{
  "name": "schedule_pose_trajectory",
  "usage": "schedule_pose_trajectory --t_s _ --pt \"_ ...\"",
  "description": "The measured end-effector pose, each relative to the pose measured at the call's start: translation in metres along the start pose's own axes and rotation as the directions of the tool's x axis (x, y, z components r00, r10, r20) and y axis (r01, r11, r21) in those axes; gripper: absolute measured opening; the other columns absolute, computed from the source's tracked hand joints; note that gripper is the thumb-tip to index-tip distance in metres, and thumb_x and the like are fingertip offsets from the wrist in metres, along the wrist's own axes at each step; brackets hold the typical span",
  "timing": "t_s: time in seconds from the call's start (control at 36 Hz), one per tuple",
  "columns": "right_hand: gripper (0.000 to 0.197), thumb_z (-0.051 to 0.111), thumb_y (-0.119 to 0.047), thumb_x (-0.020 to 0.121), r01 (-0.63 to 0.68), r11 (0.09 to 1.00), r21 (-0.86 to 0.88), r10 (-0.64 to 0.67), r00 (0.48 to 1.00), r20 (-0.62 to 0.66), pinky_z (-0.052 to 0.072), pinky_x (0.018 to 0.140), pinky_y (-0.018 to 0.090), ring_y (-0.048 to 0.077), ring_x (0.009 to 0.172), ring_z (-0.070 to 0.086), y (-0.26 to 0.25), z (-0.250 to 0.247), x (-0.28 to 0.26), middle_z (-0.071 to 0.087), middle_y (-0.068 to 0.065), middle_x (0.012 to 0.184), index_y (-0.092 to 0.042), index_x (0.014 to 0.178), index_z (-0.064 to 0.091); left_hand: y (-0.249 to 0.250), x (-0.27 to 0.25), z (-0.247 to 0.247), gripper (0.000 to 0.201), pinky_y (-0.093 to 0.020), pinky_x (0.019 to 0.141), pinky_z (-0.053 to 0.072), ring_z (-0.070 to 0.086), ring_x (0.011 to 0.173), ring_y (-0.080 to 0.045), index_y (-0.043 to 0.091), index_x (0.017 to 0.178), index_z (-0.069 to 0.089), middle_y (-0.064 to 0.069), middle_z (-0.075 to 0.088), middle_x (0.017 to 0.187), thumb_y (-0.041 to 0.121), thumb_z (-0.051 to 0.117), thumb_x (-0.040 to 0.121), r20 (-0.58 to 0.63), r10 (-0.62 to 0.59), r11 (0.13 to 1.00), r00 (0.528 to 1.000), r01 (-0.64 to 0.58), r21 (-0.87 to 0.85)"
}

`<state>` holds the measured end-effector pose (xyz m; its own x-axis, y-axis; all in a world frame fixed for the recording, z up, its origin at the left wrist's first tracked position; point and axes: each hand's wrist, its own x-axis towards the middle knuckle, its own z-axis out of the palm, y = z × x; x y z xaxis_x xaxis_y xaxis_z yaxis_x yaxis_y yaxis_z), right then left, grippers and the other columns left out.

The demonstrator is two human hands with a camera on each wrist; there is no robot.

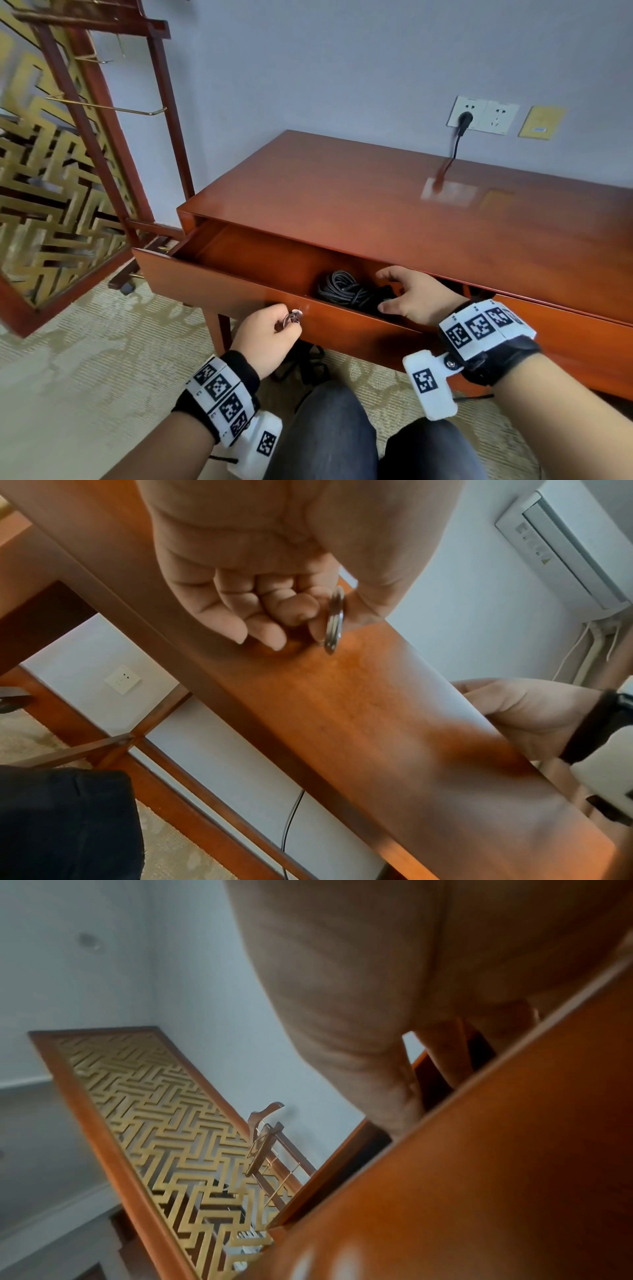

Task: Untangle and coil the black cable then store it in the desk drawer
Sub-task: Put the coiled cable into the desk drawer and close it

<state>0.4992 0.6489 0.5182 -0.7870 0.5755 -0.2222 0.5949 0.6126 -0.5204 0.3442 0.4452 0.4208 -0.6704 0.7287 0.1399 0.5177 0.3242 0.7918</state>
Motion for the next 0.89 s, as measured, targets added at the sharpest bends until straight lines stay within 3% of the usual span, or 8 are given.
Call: schedule_pose_trajectory --t_s 0.17,0.25,0.33,0.39,0.47,0.61,0.69,0.89 --pt "0.034 0.067 -0.024 0.084 0.13 0.987 -0.097 -0.146 0.973 -0.181 0.035 0.084 0.019 0.016 0.111 0.054 0.001 -0.004 -0.015 0.057 -0.001 0.119 -0.024 0.117 0.058 0.001 0.01 0.001 0.032 -0.032 0.053 0.03 0.036 0.05 -0.015 0.021 0.058 0.036 0.006 0.034 0.047 0.03 0.057 0.08 -0.001 -0.007 0.997 1.0 0.007 0.072" --pt "0.03 0.072 -0.021 0.079 0.262 0.954 -0.143 -0.293 0.916 -0.274 0.036 0.092 0.021 0.016 0.108 0.054 0.008 -0.002 -0.019 0.056 -0.004 0.114 -0.024 0.108 0.063 0.007 0.019 0.001 0.037 -0.032 0.052 0.028 0.039 0.051 -0.017 0.017 0.056 0.032 0.004 0.034 0.049 0.028 0.057 0.082 0.005 -0.013 0.993 1.0 0.012 0.116" --pt "0.047 0.076 -0.027 0.075 0.275 0.937 -0.215 -0.331 0.895 -0.299 0.031 0.104 0.024 0.018 0.122 0.046 0.016 -0.006 -0.02 0.048 -0.004 0.131 -0.026 0.118 0.059 0.016 0.029 0.0 0.032 -0.031 0.053 0.03 0.047 0.061 -0.019 0.018 0.06 0.037 0.006 0.042 0.057 0.031 0.057 0.082 0.008 -0.001 0.982 1.0 0.0 0.188" --pt "0.064 0.077 -0.038 0.073 0.209 0.952 -0.223 -0.265 0.928 -0.262 0.027 0.113 0.034 0.019 0.136 0.034 0.022 -0.01 -0.018 0.037 -0.003 0.145 -0.03 0.13 0.049 0.023 0.034 -0.001 0.023 -0.031 0.064 0.034 0.046 0.078 -0.017 0.023 0.073 0.042 0.008 0.046 0.077 0.034 0.061 0.078 -0.078 0.033 0.967 0.996 -0.012 0.254" --pt "0.078 0.075 -0.046 0.073 0.113 0.97 -0.216 -0.16 0.963 -0.216 0.017 0.118 0.049 0.02 0.146 0.013 0.024 -0.012 -0.014 0.02 -0.005 0.156 -0.035 0.139 0.036 0.04 0.041 0.003 0.039 -0.034 0.081 0.035 0.034 0.096 -0.015 0.027 0.094 0.039 0.008 0.038 0.101 0.038 0.067 0.069 -0.174 0.161 0.932 0.972 -0.091 0.35" --pt "0.095 0.072 -0.053 0.072 -0.006 0.962 -0.274 -0.048 0.981 -0.189 0.004 0.117 0.053 0.018 0.147 -0.002 0.028 -0.009 -0.001 0.003 -0.009 0.16 -0.035 0.148 0.017 0.065 0.068 0.011 0.08 -0.052 0.114 0.009 0.002 0.144 -0.013 0.039 0.136 0.027 0.009 0.015 0.154 0.051 0.071 0.07 0.064 0.296 0.833 0.953 -0.29 0.472" --pt "0.097 0.069 -0.057 0.073 -0.072 0.951 -0.301 0.006 0.976 -0.217 0.004 0.117 0.054 0.02 0.147 -0.002 0.032 -0.006 0.009 0.001 -0.009 0.16 -0.035 0.149 0.012 0.075 0.087 0.017 0.096 -0.059 0.112 -0.009 -0.014 0.146 -0.014 0.04 0.147 0.01 0.012 -0.003 0.16 0.06 0.068 0.072 0.2 0.278 0.786 0.94 -0.342 0.515" --pt "0.079 0.056 -0.066 0.078 -0.093 0.917 -0.389 -0.055 0.934 -0.353 0.014 0.116 0.048 0.02 0.145 0.013 0.045 0.001 0.015 0.018 -0.011 0.157 -0.039 0.145 0.024 0.074 0.112 0.026 0.072 -0.053 0.117 0.001 0.012 0.146 -0.013 0.037 0.142 0.034 0.011 0.024 0.156 0.062 0.059 0.08 0.265 0.232 0.79 0.936 -0.34 0.51"
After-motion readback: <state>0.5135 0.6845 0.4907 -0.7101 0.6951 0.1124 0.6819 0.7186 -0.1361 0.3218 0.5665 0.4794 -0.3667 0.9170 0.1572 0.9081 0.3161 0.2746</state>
